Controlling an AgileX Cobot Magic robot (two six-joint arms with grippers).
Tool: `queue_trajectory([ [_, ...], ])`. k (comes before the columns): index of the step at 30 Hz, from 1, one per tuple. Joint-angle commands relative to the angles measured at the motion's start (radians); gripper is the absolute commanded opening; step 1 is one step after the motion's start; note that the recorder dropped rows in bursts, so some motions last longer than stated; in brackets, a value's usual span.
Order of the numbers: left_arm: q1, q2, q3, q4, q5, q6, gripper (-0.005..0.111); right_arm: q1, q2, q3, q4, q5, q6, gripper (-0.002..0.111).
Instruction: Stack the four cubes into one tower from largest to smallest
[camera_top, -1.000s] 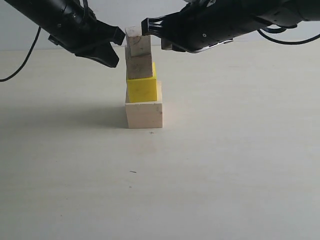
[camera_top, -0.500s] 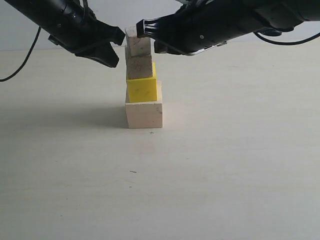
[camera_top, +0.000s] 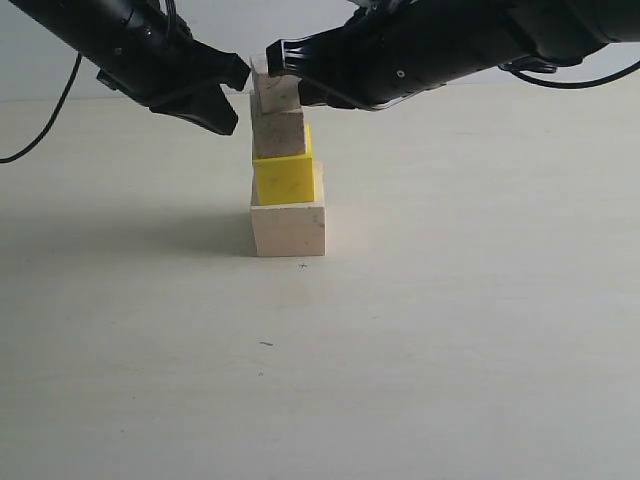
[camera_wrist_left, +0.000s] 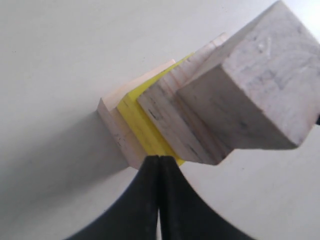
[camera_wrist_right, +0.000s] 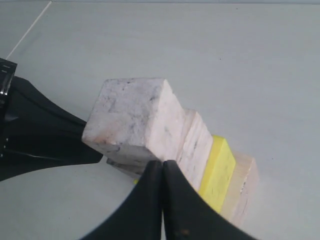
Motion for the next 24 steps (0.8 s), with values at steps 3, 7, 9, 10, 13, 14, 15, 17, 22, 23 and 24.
queue_trajectory([
  [3,0.002,-0.002,0.003,-0.006,0.006,0.003,0.000,-0.003,-0.010,-0.008,-0.015,0.022,-0.014,0.000],
  [7,0.002,-0.002,0.003,-0.006,0.006,0.003,0.000,-0.003,-0.010,-0.008,-0.062,-0.016,0.053,0.000],
  [9,0.002,-0.002,0.003,-0.006,0.006,0.003,0.000,-0.003,-0.010,-0.008,-0.065,-0.039,0.064,0.000],
  [10,0.002,-0.002,0.003,-0.006,0.006,0.003,0.000,-0.003,-0.010,-0.008,-0.065,-0.044,0.064,0.000],
  [13,0.002,-0.002,0.003,-0.005,0.006,0.005,0.000,-0.003,-0.010,-0.008,-0.067,-0.059,0.066,0.000],
  [14,0.002,-0.002,0.003,-0.005,0.006,0.005,0.000,-0.003,-0.010,-0.008,-0.067,-0.064,0.066,0.000],
  [15,0.002,-0.002,0.003,-0.005,0.006,0.005,0.000,-0.003,-0.007,-0.008,-0.067,-0.066,0.064,0.000],
  [17,0.002,-0.002,0.003,-0.005,0.006,0.005,0.000,-0.003,0.005,-0.008,-0.067,-0.063,0.064,0.000],
  [22,0.002,-0.002,0.003,-0.005,0.008,0.005,0.000,-0.003,0.018,-0.008,-0.042,-0.075,0.064,0.000],
  [23,0.002,-0.002,0.003,-0.005,0.008,0.005,0.000,-0.003,0.018,-0.008,-0.042,-0.075,0.064,0.000],
  [24,0.002,-0.002,0.003,-0.005,0.008,0.005,0.000,-0.003,0.018,-0.008,-0.042,-0.075,0.064,0.000],
])
